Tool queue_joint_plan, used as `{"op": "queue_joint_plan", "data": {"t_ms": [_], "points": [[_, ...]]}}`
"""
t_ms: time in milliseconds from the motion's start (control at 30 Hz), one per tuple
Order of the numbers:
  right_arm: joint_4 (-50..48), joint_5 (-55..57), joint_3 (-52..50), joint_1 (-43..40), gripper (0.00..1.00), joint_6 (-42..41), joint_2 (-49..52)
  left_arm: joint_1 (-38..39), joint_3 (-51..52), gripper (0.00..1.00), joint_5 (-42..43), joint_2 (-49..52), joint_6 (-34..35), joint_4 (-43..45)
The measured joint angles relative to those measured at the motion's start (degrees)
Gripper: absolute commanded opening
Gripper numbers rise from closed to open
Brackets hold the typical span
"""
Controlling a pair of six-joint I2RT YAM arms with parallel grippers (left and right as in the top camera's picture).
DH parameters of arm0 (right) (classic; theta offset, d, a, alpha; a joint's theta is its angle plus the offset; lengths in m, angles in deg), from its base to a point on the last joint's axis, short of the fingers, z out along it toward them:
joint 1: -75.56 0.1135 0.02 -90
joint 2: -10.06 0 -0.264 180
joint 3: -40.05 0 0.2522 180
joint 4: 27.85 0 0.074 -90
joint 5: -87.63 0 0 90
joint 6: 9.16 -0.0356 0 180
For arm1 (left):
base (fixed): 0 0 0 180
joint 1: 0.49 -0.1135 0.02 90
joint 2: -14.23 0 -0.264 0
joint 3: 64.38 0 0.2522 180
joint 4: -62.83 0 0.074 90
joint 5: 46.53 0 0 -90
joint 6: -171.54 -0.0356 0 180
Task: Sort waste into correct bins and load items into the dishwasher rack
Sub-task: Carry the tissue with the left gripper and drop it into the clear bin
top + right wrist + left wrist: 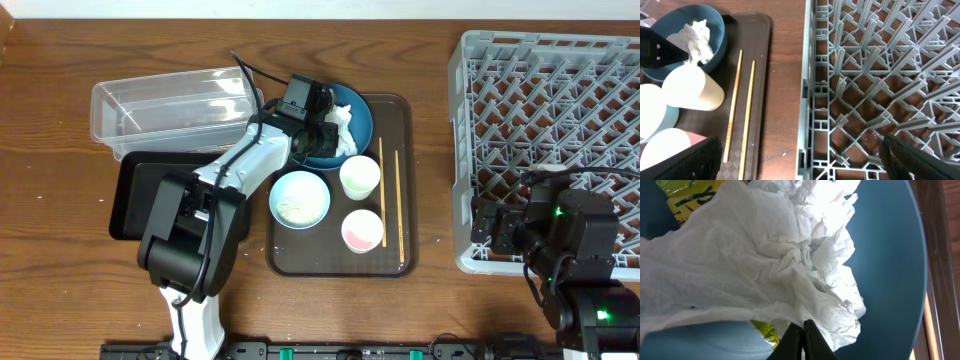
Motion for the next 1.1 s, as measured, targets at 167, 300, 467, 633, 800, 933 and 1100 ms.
{"op": "queue_joint_plan", "data": {"t_ms": [167, 300, 467, 633, 800, 933, 1100], "points": [[0.0, 0.0, 0.0, 0.0, 0.99, 0.0, 0.0, -0.8, 0.0, 0.06, -0.1, -3.5, 0.0, -2.1], [0.0, 0.0, 0.0, 0.0, 0.99, 0.0, 0.0, -3.0, 0.0, 0.06, -2.5, -11.3, 0.0, -4.7], [0.0, 0.0, 0.0, 0.0, 0.99, 0.0, 0.0, -8.4, 0.0, 0.06, -6.5, -19.6, 0.0, -5.7], [0.0, 0.0, 0.0, 0.0, 0.99, 0.0, 0.0, -15.3, 0.0, 0.06, -8.0, -21.7, 0.0, -5.7], [0.0, 0.0, 0.0, 0.0, 0.99, 0.0, 0.0, -21.2, 0.0, 0.06, -8.8, -21.7, 0.0, -5.7], [0.0, 0.0, 0.0, 0.0, 0.99, 0.0, 0.0, -25.3, 0.0, 0.29, -9.0, -21.7, -0.2, -5.4], [0.0, 0.0, 0.0, 0.0, 0.99, 0.0, 0.0, -27.5, 0.0, 0.71, -9.0, -21.6, -0.1, -5.4]]}}
